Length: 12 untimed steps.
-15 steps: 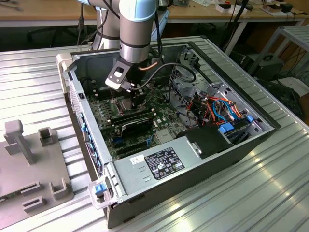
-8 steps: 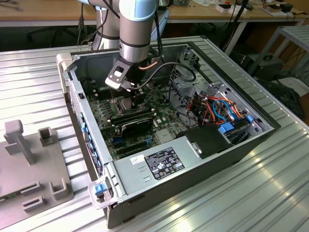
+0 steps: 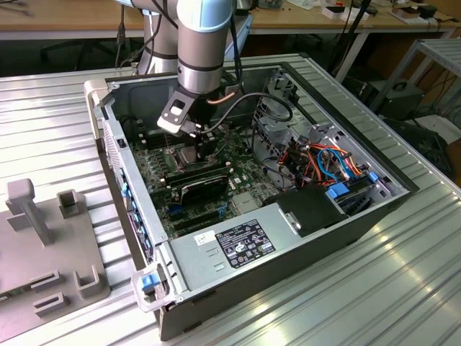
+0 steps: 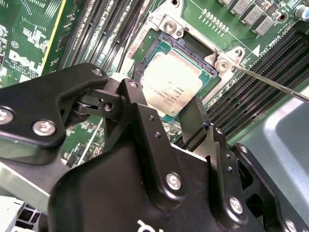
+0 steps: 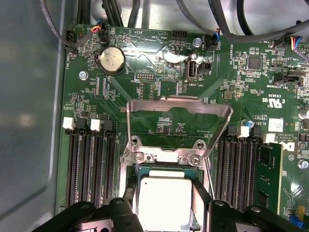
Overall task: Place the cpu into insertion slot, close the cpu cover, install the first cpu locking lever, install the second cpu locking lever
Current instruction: 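Place the cpu into insertion slot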
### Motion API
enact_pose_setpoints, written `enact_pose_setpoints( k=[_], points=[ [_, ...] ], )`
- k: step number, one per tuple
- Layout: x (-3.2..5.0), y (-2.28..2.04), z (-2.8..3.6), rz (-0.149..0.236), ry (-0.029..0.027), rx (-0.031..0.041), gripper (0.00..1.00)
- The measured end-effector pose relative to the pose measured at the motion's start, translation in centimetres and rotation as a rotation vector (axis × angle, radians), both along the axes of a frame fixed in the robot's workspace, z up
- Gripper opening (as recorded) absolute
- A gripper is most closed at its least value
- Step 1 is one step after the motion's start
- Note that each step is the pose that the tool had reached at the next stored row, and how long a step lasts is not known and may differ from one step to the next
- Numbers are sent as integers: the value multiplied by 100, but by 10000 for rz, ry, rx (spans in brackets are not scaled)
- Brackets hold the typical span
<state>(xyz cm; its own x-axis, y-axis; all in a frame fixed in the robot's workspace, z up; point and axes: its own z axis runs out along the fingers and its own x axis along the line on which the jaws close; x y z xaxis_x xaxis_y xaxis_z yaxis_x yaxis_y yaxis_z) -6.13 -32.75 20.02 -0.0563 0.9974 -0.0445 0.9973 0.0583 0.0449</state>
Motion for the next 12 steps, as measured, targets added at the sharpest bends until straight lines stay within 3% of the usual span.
enact_pose_setpoints(
  k=[12],
  points=[
    [-20,0,-52,3,2,-2,55]
  ],
)
